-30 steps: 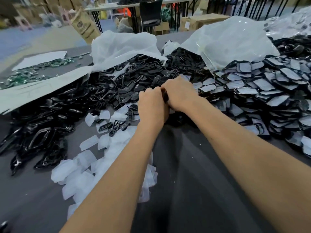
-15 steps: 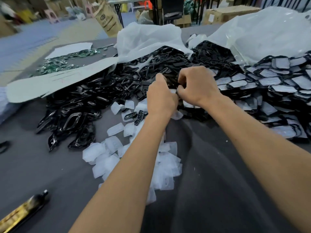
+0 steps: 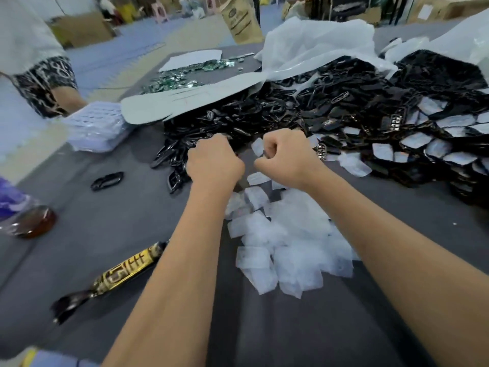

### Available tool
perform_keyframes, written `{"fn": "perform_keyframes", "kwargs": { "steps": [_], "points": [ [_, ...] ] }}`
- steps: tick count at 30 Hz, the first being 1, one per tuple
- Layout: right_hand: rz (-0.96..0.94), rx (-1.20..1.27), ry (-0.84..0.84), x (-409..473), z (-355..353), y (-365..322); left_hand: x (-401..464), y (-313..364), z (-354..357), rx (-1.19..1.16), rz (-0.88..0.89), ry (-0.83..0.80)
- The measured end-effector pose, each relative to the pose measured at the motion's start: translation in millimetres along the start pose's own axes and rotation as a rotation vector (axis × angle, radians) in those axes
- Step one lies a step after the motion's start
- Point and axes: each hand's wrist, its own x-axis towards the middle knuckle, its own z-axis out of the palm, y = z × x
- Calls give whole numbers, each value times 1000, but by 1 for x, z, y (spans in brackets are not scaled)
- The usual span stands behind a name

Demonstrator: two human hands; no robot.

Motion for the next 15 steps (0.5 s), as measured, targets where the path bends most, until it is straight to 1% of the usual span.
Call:
{"fn": "perform_keyframes", "kwargs": {
  "steps": [3, 5, 6, 8, 10, 13, 15],
  "points": [
    [-19, 3, -35, -3, 9, -5, 0, -19, -6, 217, -56, -225],
    [-22, -7, -51, -4, 12, -6, 1, -24, -7, 264, -36, -283],
    [-24, -15, -52, -5, 12, -5, 3, -23, -7, 257, -22, -282],
    [-27, -23, -47, -7, 12, -1, 4, -20, -4, 185, 5, -210],
    [-31, -18, -36, -10, 10, 3, 5, -15, 3, 82, 35, -83],
    [-7, 17, -6, -13, 3, 10, 7, -5, 15, -67, 5, 58],
    [36, 53, 49, -15, -4, 15, 8, 3, 23, -184, 0, 124]
  ]
}}
